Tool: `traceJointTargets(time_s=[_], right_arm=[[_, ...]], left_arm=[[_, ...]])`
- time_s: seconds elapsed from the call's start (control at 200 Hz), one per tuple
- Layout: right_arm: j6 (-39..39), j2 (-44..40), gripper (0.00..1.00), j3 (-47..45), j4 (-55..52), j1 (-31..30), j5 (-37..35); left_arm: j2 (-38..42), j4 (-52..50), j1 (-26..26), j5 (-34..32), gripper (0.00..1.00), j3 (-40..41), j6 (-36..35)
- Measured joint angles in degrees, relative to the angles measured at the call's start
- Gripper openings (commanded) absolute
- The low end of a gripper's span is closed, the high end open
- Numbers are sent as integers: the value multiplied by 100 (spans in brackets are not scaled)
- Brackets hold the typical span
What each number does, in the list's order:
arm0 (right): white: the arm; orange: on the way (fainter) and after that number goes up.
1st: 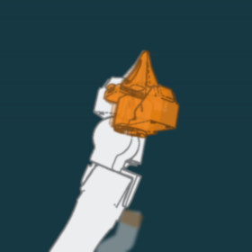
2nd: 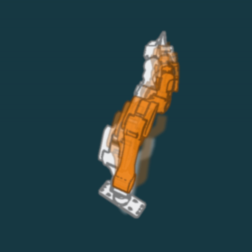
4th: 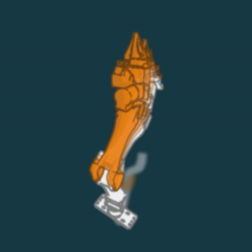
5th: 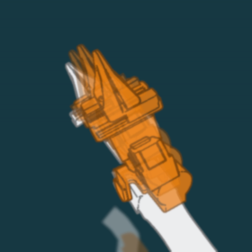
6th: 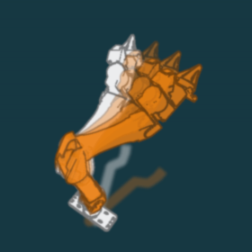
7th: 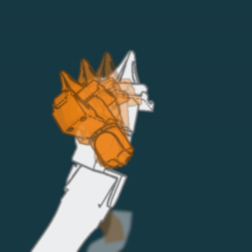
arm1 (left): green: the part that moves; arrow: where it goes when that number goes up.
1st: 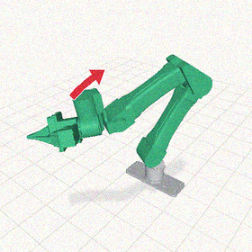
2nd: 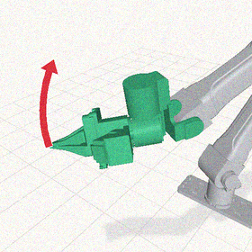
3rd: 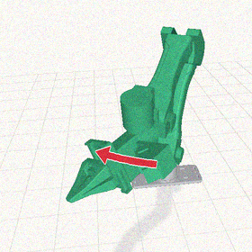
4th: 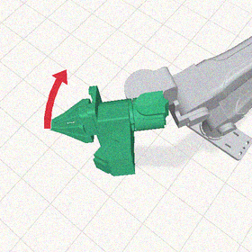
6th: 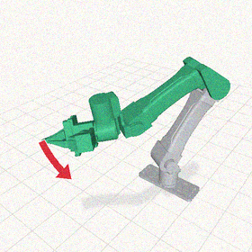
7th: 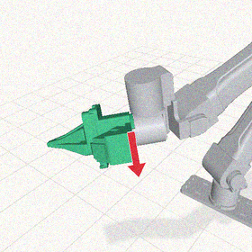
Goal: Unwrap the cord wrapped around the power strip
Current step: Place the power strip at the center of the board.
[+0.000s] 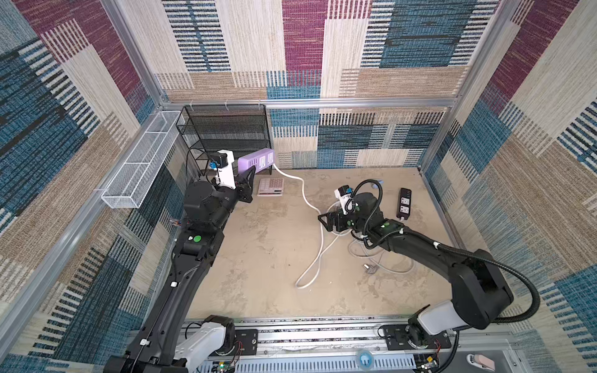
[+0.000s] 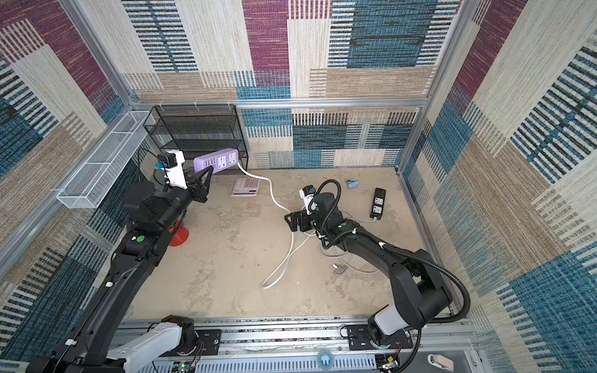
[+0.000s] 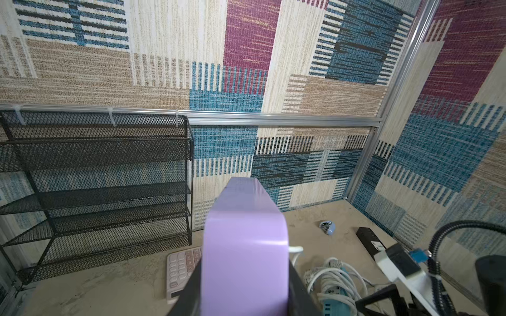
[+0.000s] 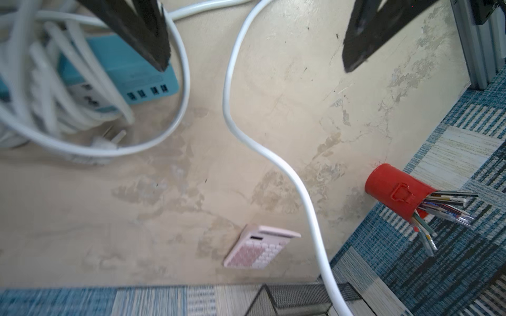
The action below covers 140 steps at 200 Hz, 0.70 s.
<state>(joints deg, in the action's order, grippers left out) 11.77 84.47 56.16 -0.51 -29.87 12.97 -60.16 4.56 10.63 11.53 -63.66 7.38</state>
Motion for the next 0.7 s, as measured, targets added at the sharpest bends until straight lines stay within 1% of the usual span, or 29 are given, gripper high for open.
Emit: traceJointTargets(time_s=[0.16,0.306,0.566,0.701], right_arm=[[-693,-417,98,369,-50,-2,-79],[-1342,-656,98,494,365,-2,33],[-2426,-588,98,852,1266,-57,546],[-3123,-450,98,1141,1464,-205,752]], left_arm=[[-184,-61,0,365,0,-210,50],[-481,-146,0,876,0,-503,203],[-940,-315,98,1738,0,-828,590],[-1084,-372,205,2061,0,-999,667]])
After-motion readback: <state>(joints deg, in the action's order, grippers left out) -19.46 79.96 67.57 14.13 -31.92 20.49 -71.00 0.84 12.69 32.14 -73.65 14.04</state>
